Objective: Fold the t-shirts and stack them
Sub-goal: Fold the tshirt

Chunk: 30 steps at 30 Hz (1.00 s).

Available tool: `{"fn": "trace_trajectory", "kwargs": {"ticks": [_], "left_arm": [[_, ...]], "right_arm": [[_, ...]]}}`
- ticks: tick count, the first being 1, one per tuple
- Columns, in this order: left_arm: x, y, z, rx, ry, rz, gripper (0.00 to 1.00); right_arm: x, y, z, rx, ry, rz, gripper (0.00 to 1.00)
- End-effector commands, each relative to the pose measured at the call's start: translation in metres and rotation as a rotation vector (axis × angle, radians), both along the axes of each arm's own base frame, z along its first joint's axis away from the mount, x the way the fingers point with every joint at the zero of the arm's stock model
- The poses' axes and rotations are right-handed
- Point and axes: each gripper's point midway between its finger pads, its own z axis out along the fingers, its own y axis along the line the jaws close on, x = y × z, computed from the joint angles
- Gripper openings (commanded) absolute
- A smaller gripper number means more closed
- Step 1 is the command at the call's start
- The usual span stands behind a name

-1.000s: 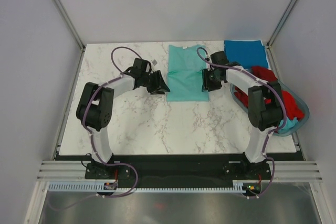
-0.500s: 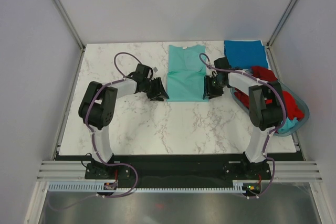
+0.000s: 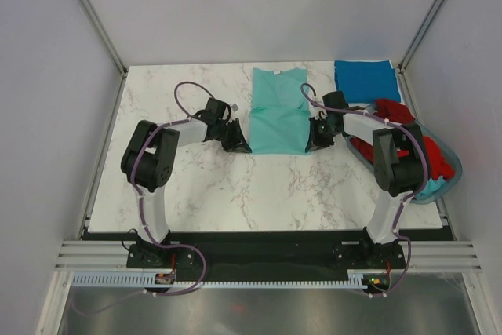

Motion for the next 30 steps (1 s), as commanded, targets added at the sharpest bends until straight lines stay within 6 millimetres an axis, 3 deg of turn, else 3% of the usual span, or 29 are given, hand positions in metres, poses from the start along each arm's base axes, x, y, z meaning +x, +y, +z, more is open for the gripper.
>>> {"fn": "trace_trajectory", "kwargs": {"ticks": [1,3,7,15,20,23,26,30], "left_arm": [[-0.012,0.002,0.004,-0.004,0.015,0.019,0.02],[-0.025,0.005,0.009,-0.01,0.036,0.035,0.02],[-0.055,0.01,0.009,0.005,0.064,0.04,0.02],[-0.125,0.033,-0.006,0.074,0.117,0.045,0.02],[-0.163,0.042,-0.003,0.083,0.12,0.057,0.02],[-0.171,0.045,0.006,0.071,0.102,0.076,0.03],[-0.18,0.042,0.012,0.034,0.115,0.07,0.17],[-0.162,0.031,0.04,-0.02,0.039,0.064,0.21]], "right_arm": [[-0.023,0.005,-0.002,0.045,0.033,-0.006,0.01],[-0.032,0.009,0.004,0.065,0.024,-0.02,0.0],[-0.077,0.017,-0.008,0.034,0.063,-0.015,0.0],[-0.145,0.005,-0.025,-0.042,0.107,-0.07,0.02],[-0.174,0.006,-0.02,-0.035,0.098,-0.099,0.05],[-0.188,0.004,-0.024,-0.043,0.103,-0.11,0.06],[-0.193,0.007,-0.023,-0.038,0.105,-0.111,0.2],[-0.18,0.011,-0.001,-0.014,0.048,-0.127,0.33]]}}
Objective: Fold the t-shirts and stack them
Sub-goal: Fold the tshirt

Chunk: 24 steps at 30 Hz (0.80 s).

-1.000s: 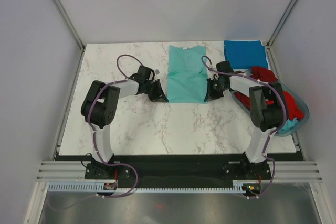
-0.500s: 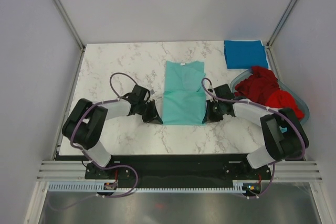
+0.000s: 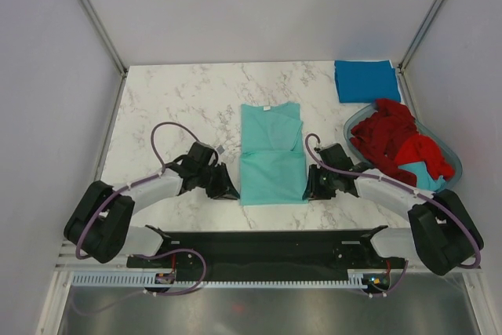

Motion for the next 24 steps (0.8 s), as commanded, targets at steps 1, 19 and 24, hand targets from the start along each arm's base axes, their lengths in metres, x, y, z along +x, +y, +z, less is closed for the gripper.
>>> {"fn": "trace_trajectory", "kwargs": {"ticks": [1,19,24], "left_arm": [[0.021,-0.012,0.033,-0.059,-0.077,0.03,0.21],[0.118,-0.033,0.034,0.086,-0.163,0.019,0.25],[0.142,-0.026,0.017,0.099,-0.133,0.042,0.23]], "right_arm": [[0.001,-0.016,0.005,-0.083,-0.006,-0.053,0.34],[0.122,-0.007,0.035,-0.279,-0.182,-0.019,0.22],[0.148,-0.01,0.03,-0.309,-0.187,-0.025,0.22]]}}
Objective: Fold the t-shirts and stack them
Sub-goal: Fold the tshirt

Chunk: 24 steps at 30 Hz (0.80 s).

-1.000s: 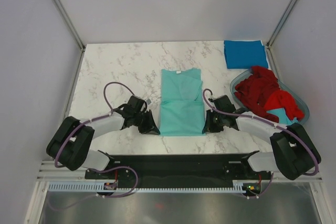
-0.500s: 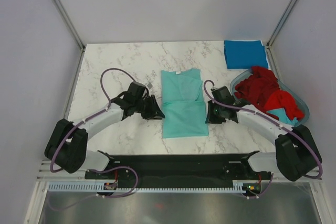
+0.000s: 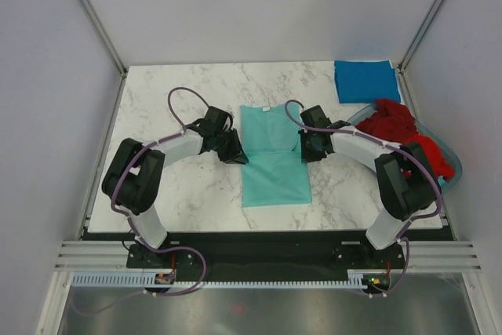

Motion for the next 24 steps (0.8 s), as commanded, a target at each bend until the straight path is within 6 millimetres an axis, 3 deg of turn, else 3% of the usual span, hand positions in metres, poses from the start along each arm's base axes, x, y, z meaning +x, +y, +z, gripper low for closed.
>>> {"fn": "trace_trajectory", "kwargs": {"ticks": [1,7,16,19,23,24], "left_arm": [[0.027,0.007,0.002,0.022,-0.059,-0.005,0.23],[0.048,0.01,-0.009,0.045,-0.055,0.016,0.22],[0.051,0.017,-0.027,0.076,-0.022,0.039,0.21],[0.052,0.021,-0.021,0.075,-0.03,0.061,0.22],[0.053,0.011,0.013,-0.017,-0.077,0.015,0.28],[0.053,0.009,0.033,-0.044,-0.118,0.006,0.3]], "right_arm": [[0.032,-0.004,0.013,-0.028,-0.072,-0.002,0.22],[0.051,-0.007,0.004,-0.039,-0.06,-0.009,0.22],[0.057,-0.012,-0.007,-0.058,-0.042,-0.023,0.22],[0.058,-0.017,-0.006,-0.071,-0.044,-0.04,0.22],[0.062,-0.019,0.019,-0.051,-0.076,-0.061,0.24],[0.063,-0.017,0.027,-0.037,-0.084,-0.07,0.25]]}}
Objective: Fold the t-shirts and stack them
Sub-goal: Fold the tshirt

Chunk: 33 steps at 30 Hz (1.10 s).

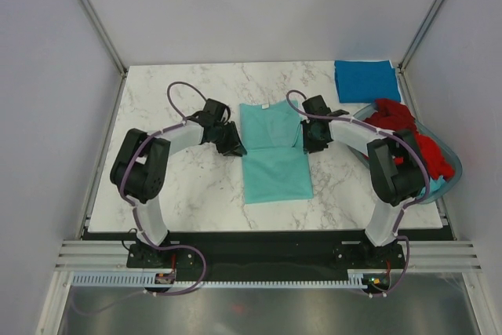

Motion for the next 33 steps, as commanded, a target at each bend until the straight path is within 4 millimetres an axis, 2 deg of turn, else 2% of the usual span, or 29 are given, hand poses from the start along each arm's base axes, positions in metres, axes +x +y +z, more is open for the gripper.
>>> {"fn": "trace_trajectory", "kwargs": {"ticks": [1,3,4,6,9,10,11,12,13,14,15,16,18,20,21,24,30,33], "left_arm": [[0.01,-0.004,0.062,-0.087,-0.151,-0.047,0.32],[0.001,-0.005,0.086,-0.122,-0.186,-0.075,0.39],[-0.006,-0.002,0.086,-0.12,-0.175,-0.078,0.41],[-0.022,-0.002,0.09,-0.145,-0.156,-0.098,0.43],[-0.064,-0.007,0.082,-0.175,-0.095,-0.142,0.45],[-0.082,-0.006,0.074,-0.168,-0.074,-0.159,0.45],[-0.092,-0.007,0.07,-0.158,-0.068,-0.168,0.46],[-0.107,-0.012,0.065,-0.151,-0.053,-0.194,0.47],[-0.123,-0.008,0.058,-0.144,-0.03,-0.19,0.47],[-0.129,-0.009,0.055,-0.147,-0.033,-0.193,0.48],[-0.139,-0.012,0.054,-0.16,-0.023,-0.194,0.49],[-0.15,-0.009,0.045,-0.158,-0.002,-0.193,0.49],[-0.153,-0.013,0.052,-0.191,-0.029,-0.18,0.52],[-0.161,-0.013,0.047,-0.209,-0.016,-0.175,0.54],[-0.159,-0.018,0.049,-0.24,-0.025,-0.163,0.54],[-0.167,-0.019,0.032,-0.245,0.024,-0.141,0.54],[-0.173,-0.009,0.001,-0.173,0.067,-0.095,0.51],[-0.174,-0.008,-0.005,-0.168,0.087,-0.081,0.48]], "right_arm": [[0.018,0.0,0.046,0.028,-0.095,-0.041,0.27],[0.009,0.005,0.062,0.082,-0.095,-0.07,0.31],[0.004,0.007,0.065,0.109,-0.088,-0.075,0.33],[-0.019,0.008,0.064,0.158,-0.057,-0.083,0.4],[-0.053,0.01,0.057,0.241,-0.023,-0.104,0.44],[-0.063,0.014,0.055,0.274,-0.008,-0.097,0.45],[-0.077,0.011,0.052,0.291,0.004,-0.111,0.44],[-0.086,0.011,0.051,0.303,0.015,-0.11,0.45],[-0.093,0.011,0.05,0.321,0.023,-0.115,0.45],[-0.107,0.009,0.047,0.34,0.034,-0.123,0.45],[-0.113,0.008,0.046,0.346,0.037,-0.132,0.45],[-0.118,0.006,0.045,0.35,0.038,-0.138,0.45],[-0.133,0.003,0.039,0.363,0.053,-0.143,0.45],[-0.145,-0.002,0.031,0.355,0.067,-0.151,0.45],[-0.148,-0.005,0.027,0.346,0.069,-0.158,0.45],[-0.158,-0.001,0.016,0.383,0.096,-0.16,0.45],[-0.16,-0.002,0.006,0.385,0.086,-0.167,0.45],[-0.161,0.0,0.002,0.404,0.091,-0.186,0.45]]}}
